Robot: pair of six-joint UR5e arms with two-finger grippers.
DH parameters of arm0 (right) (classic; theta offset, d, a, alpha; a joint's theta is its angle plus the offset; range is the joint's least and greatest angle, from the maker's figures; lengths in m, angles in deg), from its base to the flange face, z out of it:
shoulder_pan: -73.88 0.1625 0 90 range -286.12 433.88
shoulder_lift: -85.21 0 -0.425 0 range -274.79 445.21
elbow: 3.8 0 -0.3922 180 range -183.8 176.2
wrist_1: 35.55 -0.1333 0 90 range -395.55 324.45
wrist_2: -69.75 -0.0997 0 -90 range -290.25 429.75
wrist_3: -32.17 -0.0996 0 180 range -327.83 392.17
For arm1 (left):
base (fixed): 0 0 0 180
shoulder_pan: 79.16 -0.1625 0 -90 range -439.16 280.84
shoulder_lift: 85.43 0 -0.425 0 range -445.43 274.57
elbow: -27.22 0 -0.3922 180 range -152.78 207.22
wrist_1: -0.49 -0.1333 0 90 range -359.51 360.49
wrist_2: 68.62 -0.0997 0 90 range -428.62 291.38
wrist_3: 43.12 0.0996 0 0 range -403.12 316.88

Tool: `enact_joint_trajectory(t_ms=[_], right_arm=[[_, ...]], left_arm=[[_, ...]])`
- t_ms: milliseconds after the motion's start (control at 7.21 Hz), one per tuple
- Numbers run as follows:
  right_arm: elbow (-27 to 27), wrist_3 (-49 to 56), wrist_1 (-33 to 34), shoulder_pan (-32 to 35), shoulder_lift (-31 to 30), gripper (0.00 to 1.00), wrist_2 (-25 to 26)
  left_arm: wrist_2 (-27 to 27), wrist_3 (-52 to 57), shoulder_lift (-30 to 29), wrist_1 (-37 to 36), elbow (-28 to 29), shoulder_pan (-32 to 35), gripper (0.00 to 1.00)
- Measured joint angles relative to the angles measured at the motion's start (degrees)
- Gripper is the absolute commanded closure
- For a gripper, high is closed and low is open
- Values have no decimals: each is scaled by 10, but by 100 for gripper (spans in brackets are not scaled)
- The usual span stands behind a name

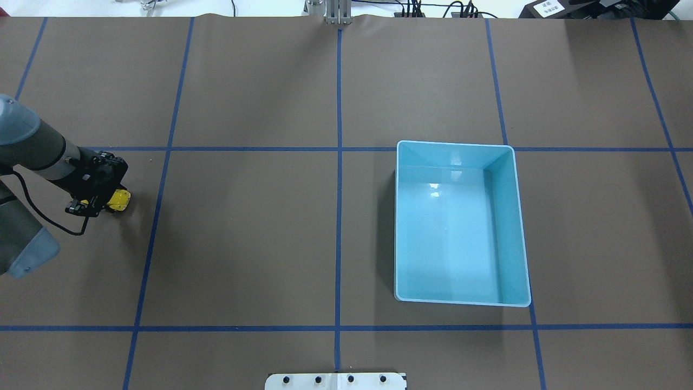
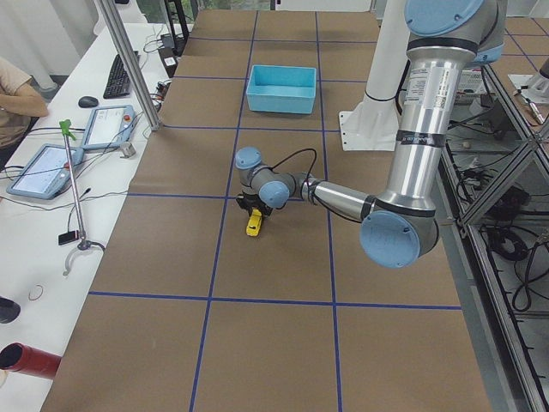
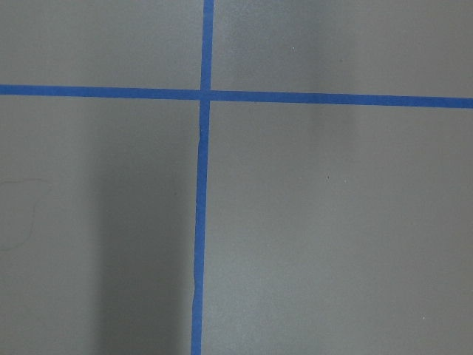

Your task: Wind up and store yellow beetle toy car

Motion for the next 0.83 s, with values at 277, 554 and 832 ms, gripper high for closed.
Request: enact_joint_trajectory(t_ms=[277,554,832], right_arm=[[0,0,0,0,0,0,0],[0,0,0,0,0,0,0],[0,0,0,0,0,0,0]], left_arm=[[4,11,4,2,3,5,100],[6,15,5,2,5,10,1],[6,4,5,-2,7,17,0]])
